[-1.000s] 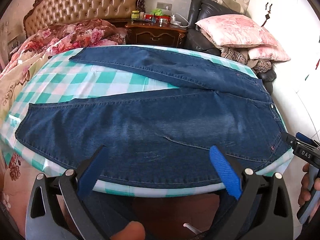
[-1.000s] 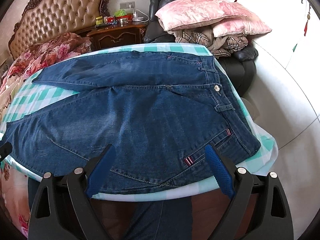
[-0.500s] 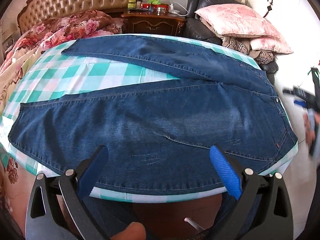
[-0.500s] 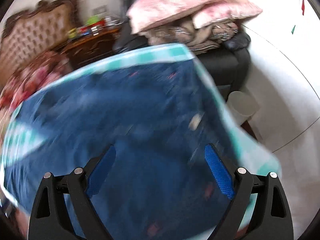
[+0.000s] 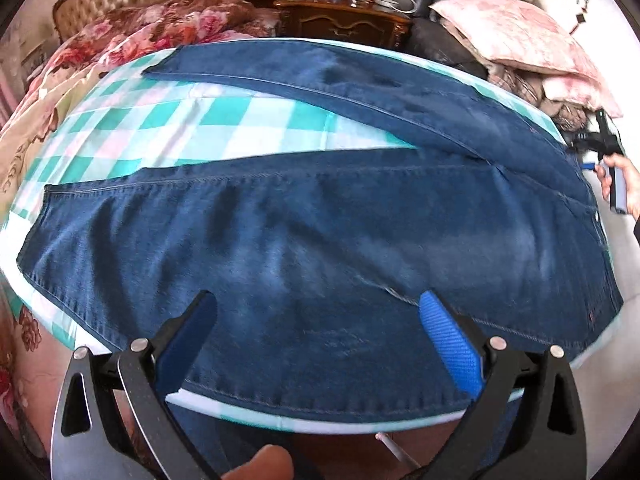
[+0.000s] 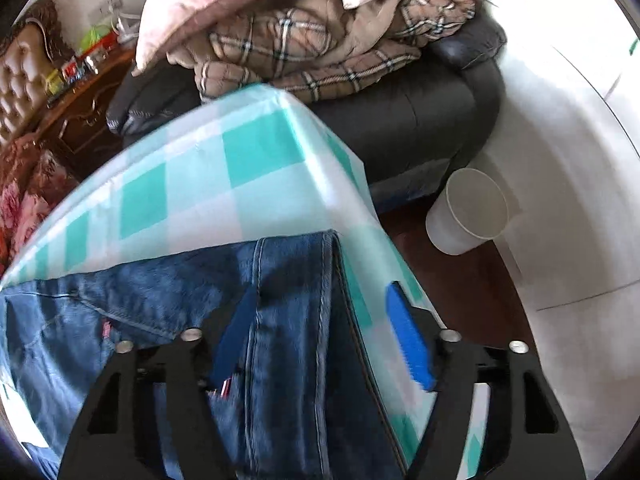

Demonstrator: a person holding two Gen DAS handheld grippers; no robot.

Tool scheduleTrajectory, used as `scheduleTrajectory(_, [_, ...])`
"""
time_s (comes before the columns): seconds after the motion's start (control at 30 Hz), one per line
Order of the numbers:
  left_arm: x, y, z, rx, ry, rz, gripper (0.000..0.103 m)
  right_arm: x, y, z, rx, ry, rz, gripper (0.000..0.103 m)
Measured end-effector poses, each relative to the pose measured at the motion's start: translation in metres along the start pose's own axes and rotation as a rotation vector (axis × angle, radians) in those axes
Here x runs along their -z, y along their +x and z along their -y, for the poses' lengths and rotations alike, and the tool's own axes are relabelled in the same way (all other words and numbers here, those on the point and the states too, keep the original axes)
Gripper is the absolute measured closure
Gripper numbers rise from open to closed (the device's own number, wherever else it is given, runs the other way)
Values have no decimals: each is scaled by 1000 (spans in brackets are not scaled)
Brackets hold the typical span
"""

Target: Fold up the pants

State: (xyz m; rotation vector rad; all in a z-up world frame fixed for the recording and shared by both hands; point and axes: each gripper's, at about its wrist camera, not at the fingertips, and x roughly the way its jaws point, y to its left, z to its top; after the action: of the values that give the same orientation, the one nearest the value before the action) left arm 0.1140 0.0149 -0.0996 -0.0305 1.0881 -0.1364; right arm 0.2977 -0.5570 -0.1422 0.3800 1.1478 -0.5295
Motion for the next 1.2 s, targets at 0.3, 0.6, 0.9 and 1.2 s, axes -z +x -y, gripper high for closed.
scheduleTrajectory(0.3, [-13, 11, -11, -6, -22, -6, 2, 1, -8, -25, -41, -124, 52, 89])
scheduleTrajectory(0.6, [-41, 3, -27, -24, -37, 49, 2, 34, -126, -23, -264, -201, 270, 90])
scheduleTrajectory(0.9, [-107, 10, -50, 166, -144, 70, 2, 136, -238, -29, -476, -357, 385, 91])
scheduleTrajectory(1.2, [-262, 95, -67, 474, -383, -47, 29, 210, -275, -2, -614, -361, 375, 91])
